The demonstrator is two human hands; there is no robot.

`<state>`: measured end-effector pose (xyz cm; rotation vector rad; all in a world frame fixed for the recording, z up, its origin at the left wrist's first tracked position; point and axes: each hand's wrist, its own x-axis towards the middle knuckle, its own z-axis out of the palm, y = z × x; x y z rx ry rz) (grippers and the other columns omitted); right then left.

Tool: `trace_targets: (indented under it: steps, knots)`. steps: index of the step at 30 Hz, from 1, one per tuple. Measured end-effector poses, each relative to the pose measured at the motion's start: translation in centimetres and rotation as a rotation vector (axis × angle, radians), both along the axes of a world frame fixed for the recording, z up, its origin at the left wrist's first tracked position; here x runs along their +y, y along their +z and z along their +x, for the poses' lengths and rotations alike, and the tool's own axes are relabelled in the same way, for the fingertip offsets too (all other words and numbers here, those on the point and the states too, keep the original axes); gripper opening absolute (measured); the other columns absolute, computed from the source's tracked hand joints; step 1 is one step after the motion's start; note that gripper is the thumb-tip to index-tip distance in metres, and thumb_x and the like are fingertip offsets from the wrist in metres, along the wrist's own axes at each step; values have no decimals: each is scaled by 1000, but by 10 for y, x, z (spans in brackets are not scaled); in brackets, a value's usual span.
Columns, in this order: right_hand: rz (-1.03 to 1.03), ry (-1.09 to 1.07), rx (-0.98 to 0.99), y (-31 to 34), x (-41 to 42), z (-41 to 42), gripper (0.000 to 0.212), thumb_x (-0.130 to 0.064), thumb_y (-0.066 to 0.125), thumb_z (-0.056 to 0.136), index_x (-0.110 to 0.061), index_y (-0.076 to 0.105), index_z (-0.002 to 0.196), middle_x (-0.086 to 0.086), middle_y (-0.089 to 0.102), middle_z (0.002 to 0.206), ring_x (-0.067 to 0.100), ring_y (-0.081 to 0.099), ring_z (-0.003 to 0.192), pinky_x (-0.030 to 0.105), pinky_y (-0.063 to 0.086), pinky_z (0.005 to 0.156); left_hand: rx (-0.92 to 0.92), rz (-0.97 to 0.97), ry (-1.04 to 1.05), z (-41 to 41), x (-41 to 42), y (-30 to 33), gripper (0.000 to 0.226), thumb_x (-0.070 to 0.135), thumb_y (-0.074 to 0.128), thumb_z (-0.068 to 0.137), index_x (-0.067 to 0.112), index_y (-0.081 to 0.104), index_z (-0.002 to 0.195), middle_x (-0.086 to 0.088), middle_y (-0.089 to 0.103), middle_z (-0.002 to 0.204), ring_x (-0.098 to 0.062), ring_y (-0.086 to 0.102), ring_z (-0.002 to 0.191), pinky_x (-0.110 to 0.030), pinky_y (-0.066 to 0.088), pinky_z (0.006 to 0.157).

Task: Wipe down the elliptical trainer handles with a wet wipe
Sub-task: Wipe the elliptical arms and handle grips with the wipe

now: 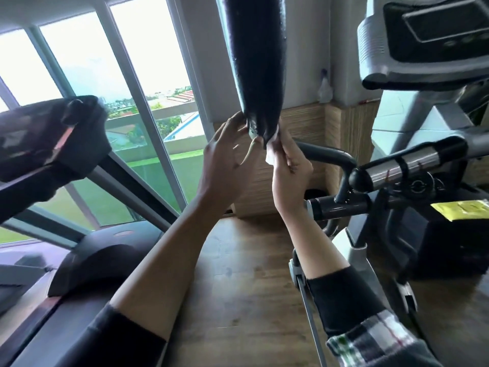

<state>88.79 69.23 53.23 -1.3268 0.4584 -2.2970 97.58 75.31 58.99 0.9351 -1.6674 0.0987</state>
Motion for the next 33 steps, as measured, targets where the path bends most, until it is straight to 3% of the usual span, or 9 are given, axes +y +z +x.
trace_targets:
  steps: [5,8,14,17,19,21,26,29,33]
  knots:
    - [62,112,4,1,2,-5,33,-5,54,92,7,56,123,7,62,89,4,56,77,30,49,76,3,-8,-24,-1,11,2,39,17,58,94,18,52,132,6,61,123,23,53,102,-6,49,80]
    - [25,102,-17,4,12,-6,32,-3,55,92,7,55,122,4,65,84,4,57,73,20,49,73,18,-38,-42,-3,17,3,37,14,58,96,16,50,132,6,59,122,25,52,102,-4,48,80]
    - [5,147,-59,10,23,-3,34,7,53,90,6,51,125,-16,69,96,-1,63,90,14,47,83,-20,-181,-21,-4,25,4,40,5,57,96,-5,47,133,2,54,122,26,49,105,-4,48,83]
    - [35,180,-92,11,28,-2,32,7,55,89,11,53,121,-3,69,101,2,63,93,16,48,84,-34,-235,-8,-6,29,7,46,4,58,95,-7,42,137,2,52,125,13,49,111,-6,49,84]
    - [40,195,-112,16,36,-3,31,6,56,89,12,54,119,6,67,106,5,64,98,17,48,87,-55,-270,10,-8,33,9,51,2,58,94,-9,37,139,3,48,127,18,46,114,-5,47,87]
    - [28,215,-141,23,45,-4,32,5,58,88,8,56,120,9,66,110,7,64,100,21,48,90,-83,-313,14,-10,35,10,53,0,57,94,-13,33,140,2,46,129,25,41,115,-3,43,91]
    - [-41,168,-185,32,61,-6,36,8,60,85,1,54,119,2,69,101,5,65,94,20,49,89,-72,-388,20,-12,44,17,50,3,52,98,-8,31,143,1,53,127,6,55,110,-17,55,86]
    - [-25,152,-189,32,67,-1,36,3,61,86,3,53,120,12,68,98,7,66,86,22,53,84,-86,-395,32,-13,49,22,54,7,52,99,-4,27,145,-7,58,130,3,61,110,-19,55,85]
    - [-78,115,-183,46,81,-1,39,-10,65,85,1,54,121,12,67,108,11,67,95,28,52,88,-117,-367,15,-13,51,25,56,3,54,97,-8,26,144,-3,54,129,33,42,104,0,43,85]
